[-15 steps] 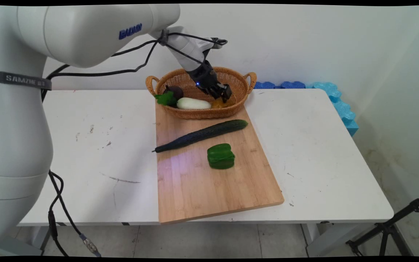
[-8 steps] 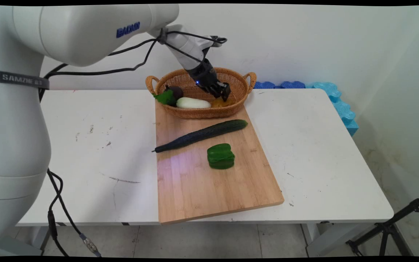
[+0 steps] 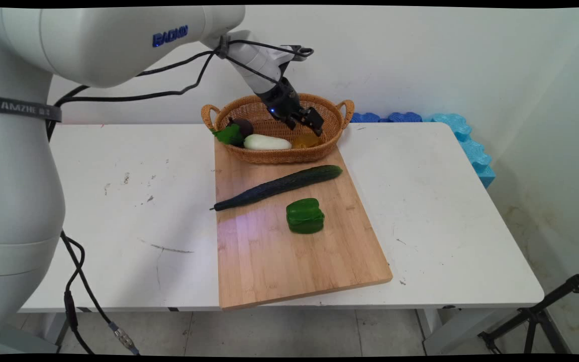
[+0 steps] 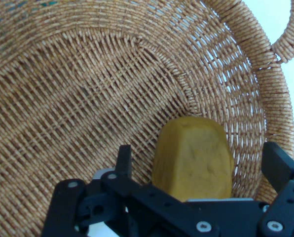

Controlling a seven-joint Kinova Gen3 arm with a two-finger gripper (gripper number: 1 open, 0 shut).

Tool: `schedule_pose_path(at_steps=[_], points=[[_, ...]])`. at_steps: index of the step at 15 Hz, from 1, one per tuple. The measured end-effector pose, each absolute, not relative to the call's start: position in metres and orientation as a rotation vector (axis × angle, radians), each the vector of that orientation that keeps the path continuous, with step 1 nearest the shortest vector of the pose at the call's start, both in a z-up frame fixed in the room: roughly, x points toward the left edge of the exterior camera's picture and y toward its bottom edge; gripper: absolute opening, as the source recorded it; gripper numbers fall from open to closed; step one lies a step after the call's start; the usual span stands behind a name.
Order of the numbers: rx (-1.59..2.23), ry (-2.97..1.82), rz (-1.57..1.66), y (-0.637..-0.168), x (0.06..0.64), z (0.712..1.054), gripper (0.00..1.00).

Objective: Pick up the potato from the vegetable basket

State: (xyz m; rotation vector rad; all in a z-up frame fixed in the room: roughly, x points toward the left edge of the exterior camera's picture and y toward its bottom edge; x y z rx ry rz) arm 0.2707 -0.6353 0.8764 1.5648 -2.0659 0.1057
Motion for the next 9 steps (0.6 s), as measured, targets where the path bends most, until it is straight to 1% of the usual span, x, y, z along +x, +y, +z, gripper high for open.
schedule_pose_path(at_steps=[9], points=[[1.592, -2.068, 0.096, -0.634, 0.275, 0.866, 1.0]])
